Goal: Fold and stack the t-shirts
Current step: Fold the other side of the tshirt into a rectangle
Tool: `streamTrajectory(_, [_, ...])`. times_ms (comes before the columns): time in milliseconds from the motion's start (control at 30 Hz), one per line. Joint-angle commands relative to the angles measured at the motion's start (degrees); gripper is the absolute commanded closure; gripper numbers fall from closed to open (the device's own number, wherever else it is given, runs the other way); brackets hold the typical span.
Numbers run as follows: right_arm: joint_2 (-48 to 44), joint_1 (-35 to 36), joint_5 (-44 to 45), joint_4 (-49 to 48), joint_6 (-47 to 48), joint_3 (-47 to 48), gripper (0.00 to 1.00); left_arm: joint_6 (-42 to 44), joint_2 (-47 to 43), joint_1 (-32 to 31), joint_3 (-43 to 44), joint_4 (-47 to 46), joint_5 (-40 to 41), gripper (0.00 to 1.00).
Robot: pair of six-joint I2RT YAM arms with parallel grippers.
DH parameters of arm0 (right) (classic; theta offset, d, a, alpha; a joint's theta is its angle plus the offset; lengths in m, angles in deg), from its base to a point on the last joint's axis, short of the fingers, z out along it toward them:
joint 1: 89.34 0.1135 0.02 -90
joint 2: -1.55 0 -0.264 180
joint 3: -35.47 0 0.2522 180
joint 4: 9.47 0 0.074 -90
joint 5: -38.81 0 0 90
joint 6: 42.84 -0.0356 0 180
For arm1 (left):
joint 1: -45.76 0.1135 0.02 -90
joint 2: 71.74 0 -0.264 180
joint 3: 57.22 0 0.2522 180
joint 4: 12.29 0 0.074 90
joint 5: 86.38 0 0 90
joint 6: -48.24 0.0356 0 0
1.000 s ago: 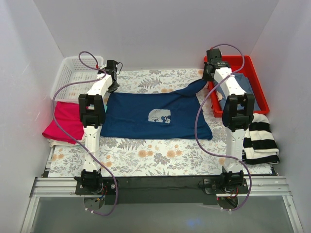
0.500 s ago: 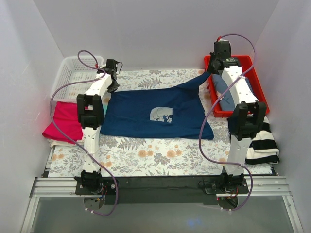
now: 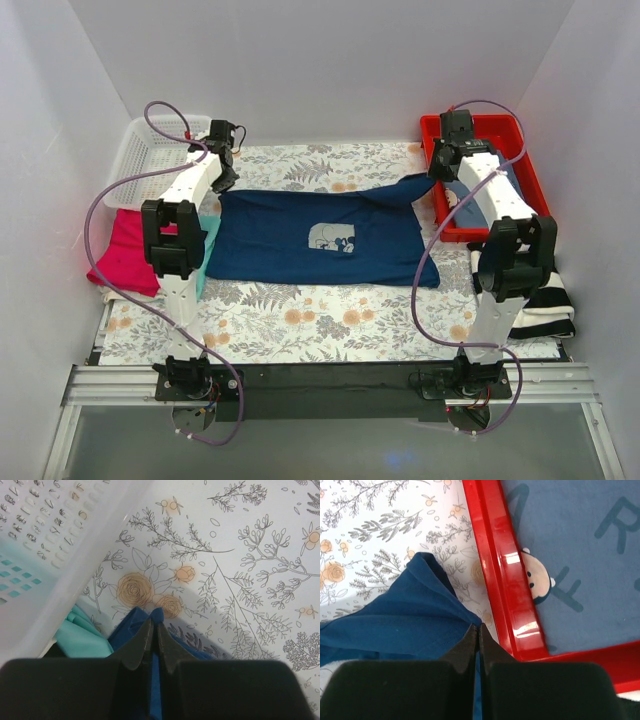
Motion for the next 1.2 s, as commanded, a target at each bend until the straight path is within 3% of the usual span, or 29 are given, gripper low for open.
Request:
streamTrajectory(0, [-6.0,-0.4,-0.2,-1.0,-1.3,-3.0,0.99,-0.8,-6.1,0.1,-2.1,0.4,1.1,1.00])
streamTrajectory(467, [-18.6,-0.5,-2.7,1.6,-3.1,-19.8,0.99,-2.2,-12.6,-0.2,-13.2,0.9,-0.4,1.00])
streamTrajectory(767, [-22.4,-0.4,-1.4,4.3,-3.7,-23.8,0.99,-2.9,-14.7,-0.3,-18.3,1.6,-0.4,1.00])
streamTrajectory(1167, [-27.1,-0.4,-6.0,7.7,-5.2,-28.9,0.99,-3.1,-15.8,-0.3,-24.0,1.8,1.0,1.00])
